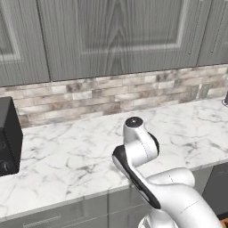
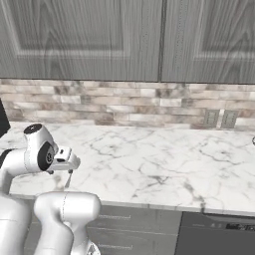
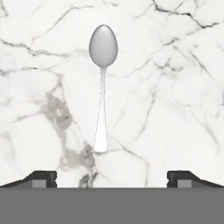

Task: Take the fork and place it on the left side of the plate. Then take the spoon and place it on the right side of the plate. Make sure they're directly next to the plate.

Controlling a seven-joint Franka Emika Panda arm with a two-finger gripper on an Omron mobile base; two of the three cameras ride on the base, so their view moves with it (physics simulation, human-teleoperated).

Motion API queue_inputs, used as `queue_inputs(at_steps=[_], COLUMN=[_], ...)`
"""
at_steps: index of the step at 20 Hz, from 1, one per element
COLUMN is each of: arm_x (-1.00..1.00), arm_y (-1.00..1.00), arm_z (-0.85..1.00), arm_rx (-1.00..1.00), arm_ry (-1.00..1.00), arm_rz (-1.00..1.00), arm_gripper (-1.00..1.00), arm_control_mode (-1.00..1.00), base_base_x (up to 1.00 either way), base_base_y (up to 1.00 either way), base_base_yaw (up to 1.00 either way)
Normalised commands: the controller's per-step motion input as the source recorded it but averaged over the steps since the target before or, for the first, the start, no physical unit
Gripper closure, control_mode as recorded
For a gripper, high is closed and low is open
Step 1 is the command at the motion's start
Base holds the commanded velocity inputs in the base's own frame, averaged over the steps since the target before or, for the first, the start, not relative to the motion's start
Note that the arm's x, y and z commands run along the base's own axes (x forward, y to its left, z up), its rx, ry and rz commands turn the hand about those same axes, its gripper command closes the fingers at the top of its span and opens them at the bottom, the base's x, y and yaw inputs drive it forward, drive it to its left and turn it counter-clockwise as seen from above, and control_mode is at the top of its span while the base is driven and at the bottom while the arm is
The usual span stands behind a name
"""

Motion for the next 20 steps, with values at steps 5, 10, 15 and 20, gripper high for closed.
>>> queue_inputs(at_steps=[5, 10, 15, 20], arm_x=[0.43, 0.45, 0.37, 0.24], arm_y=[0.02, 0.04, 0.08, 0.0], arm_z=[-0.37, -0.26, -0.29, -0.41], arm_rx=[0.0, 0.0, 0.0, 0.0], arm_ry=[0.0, 0.03, 0.06, 0.04], arm_rz=[0.0, 0.0, -0.02, 0.0], arm_gripper=[-1.0, -1.0, -1.0, -1.0], arm_control_mode=[-1.0, -1.0, -1.0, -1.0], base_base_x=[0.0, 0.0, 0.0, 0.0], base_base_y=[0.0, 0.0, 0.0, 0.0], base_base_yaw=[0.0, 0.0, 0.0, 0.0])
